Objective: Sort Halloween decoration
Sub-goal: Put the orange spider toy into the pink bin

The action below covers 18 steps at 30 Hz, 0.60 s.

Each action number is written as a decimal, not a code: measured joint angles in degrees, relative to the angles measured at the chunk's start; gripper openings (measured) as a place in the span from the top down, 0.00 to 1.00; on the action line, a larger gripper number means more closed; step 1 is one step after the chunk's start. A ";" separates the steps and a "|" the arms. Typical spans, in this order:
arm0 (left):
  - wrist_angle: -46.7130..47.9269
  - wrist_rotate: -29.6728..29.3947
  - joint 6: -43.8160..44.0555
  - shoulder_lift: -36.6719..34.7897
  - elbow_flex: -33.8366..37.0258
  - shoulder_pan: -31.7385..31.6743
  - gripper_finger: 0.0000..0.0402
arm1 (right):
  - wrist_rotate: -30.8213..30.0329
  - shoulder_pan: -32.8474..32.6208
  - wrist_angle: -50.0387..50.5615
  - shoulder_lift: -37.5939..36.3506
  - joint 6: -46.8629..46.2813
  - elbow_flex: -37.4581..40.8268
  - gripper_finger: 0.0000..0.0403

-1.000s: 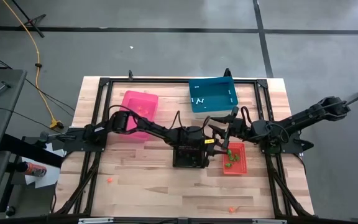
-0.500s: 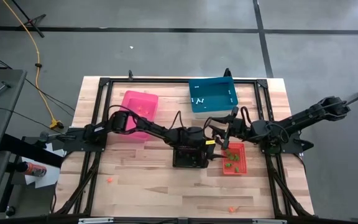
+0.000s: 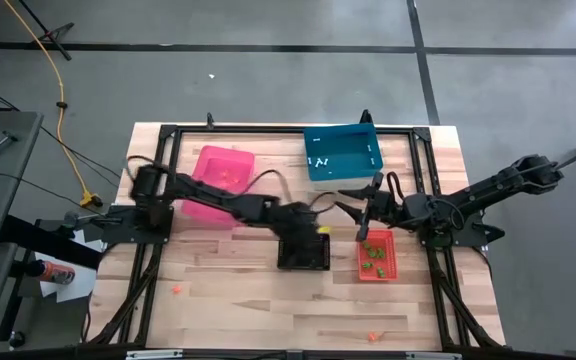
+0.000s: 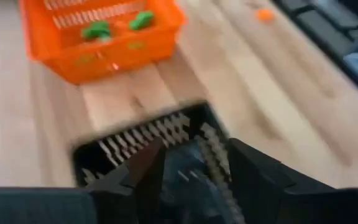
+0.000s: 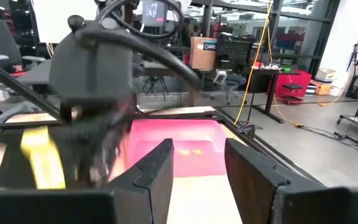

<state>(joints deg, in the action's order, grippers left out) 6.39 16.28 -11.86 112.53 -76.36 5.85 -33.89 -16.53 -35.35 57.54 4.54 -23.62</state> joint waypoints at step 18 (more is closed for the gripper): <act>-45.45 -26.33 10.13 -42.81 50.75 7.85 0.64 | 8.68 -0.04 -4.63 1.16 -0.73 -0.02 0.65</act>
<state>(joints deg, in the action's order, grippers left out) -39.06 -10.04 -1.73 69.72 -25.60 13.69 -25.21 -16.57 -39.98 58.69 3.82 -23.63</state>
